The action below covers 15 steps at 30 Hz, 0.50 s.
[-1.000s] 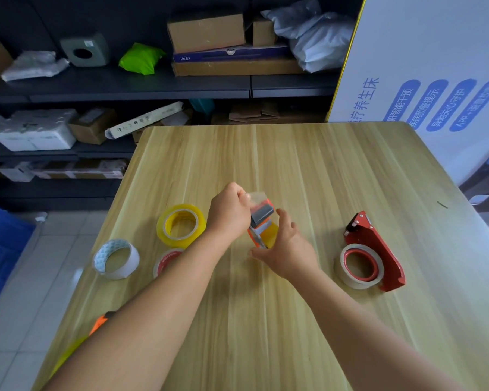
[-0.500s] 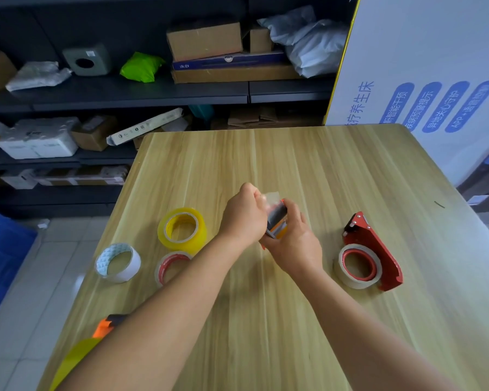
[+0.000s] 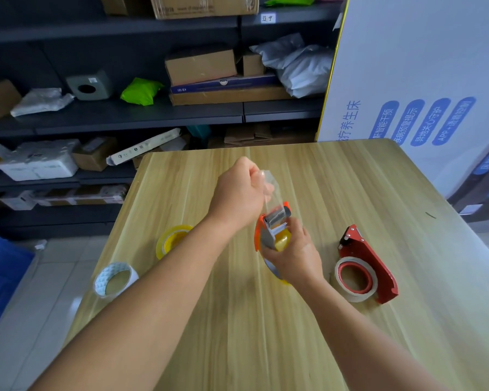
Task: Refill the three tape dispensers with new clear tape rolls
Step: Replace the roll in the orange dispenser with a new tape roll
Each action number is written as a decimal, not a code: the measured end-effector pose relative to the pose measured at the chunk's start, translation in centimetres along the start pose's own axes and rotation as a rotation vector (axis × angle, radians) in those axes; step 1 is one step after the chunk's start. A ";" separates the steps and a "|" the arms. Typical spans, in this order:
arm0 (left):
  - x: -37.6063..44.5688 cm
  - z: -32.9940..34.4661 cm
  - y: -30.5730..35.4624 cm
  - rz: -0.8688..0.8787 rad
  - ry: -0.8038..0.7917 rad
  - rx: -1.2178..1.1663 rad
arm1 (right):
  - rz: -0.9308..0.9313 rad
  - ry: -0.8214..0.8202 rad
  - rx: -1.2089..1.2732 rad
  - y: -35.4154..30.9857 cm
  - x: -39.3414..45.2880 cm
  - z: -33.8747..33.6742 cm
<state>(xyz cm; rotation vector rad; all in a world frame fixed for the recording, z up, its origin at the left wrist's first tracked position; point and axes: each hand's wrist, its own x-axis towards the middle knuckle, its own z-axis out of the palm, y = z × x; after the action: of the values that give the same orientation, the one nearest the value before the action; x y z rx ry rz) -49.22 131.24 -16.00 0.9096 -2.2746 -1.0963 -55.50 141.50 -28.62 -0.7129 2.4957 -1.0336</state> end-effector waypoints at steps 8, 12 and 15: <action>-0.6 0.0 0.9 -0.001 -0.030 -0.036 | 0.017 -0.047 -0.064 0.0 0.1 -0.6; -0.7 0.1 1.5 -0.007 -0.040 -0.065 | -0.041 0.018 0.029 -1.3 0.0 -0.8; -0.8 0.4 1.2 -0.002 -0.028 -0.049 | -0.009 0.050 0.059 -2.0 0.0 -0.7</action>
<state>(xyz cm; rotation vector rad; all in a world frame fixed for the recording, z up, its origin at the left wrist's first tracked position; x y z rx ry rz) -49.33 132.58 -15.39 0.8835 -2.2594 -1.1668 -55.18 140.70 -26.73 -0.6888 2.4950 -1.1372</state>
